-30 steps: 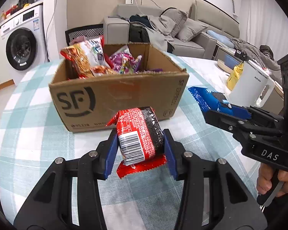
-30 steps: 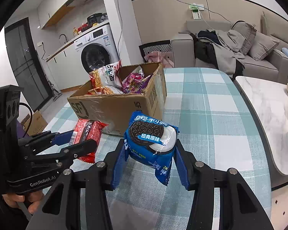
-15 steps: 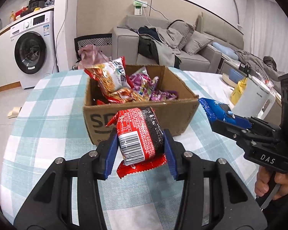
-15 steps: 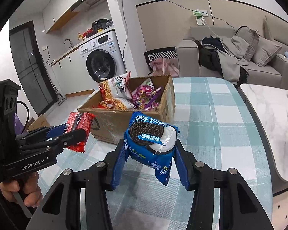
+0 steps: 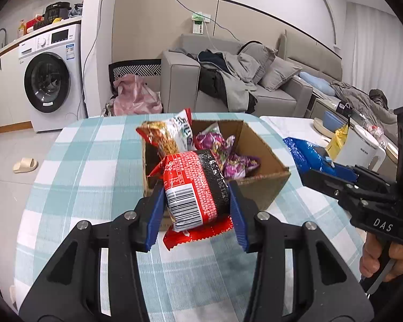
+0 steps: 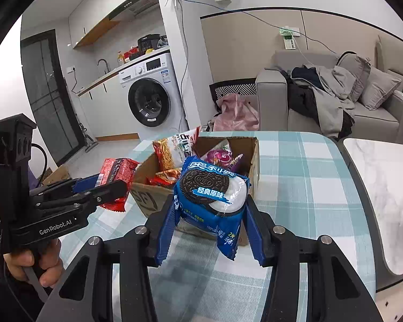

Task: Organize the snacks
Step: 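Lift both held packs and carry them over the cardboard box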

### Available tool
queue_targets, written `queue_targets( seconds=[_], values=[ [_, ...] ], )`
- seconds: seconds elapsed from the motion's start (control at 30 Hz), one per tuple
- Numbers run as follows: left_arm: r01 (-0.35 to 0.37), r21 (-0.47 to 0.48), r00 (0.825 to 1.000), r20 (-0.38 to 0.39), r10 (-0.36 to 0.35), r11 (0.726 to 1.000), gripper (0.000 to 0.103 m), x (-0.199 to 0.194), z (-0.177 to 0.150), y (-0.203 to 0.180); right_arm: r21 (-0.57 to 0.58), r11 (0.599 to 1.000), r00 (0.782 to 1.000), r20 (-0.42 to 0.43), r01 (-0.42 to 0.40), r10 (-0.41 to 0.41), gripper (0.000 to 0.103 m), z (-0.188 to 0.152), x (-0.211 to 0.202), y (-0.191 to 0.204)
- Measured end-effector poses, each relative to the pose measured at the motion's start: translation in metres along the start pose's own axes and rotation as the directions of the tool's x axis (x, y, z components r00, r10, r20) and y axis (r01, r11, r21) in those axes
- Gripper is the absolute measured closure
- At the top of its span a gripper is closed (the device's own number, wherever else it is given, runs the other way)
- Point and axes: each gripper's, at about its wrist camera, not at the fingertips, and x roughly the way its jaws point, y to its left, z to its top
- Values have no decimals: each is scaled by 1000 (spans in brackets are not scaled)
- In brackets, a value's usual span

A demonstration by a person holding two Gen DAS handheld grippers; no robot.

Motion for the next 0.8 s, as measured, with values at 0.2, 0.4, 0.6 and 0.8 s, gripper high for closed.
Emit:
queue_targets(
  seconds=[0.2, 0.4, 0.6, 0.8],
  values=[
    [2, 16, 1000, 10, -2, 1000, 61, 6, 18, -2, -6, 1000, 1000, 7, -8, 8, 55, 14, 7, 5],
    [-2, 38, 1000, 21, 1, 999, 61, 18, 36, -7, -8, 1000, 1000, 11, -9, 9, 55, 26, 16, 7],
    [-9, 51, 1000, 20, 8, 999, 61, 36, 51, -8, -9, 1000, 1000, 9, -5, 5, 55, 36, 28, 5],
    [-9, 56, 1000, 16, 8, 998, 61, 58, 62, -6, 3, 1000, 1000, -4, -2, 2, 55, 39, 44, -1]
  ],
)
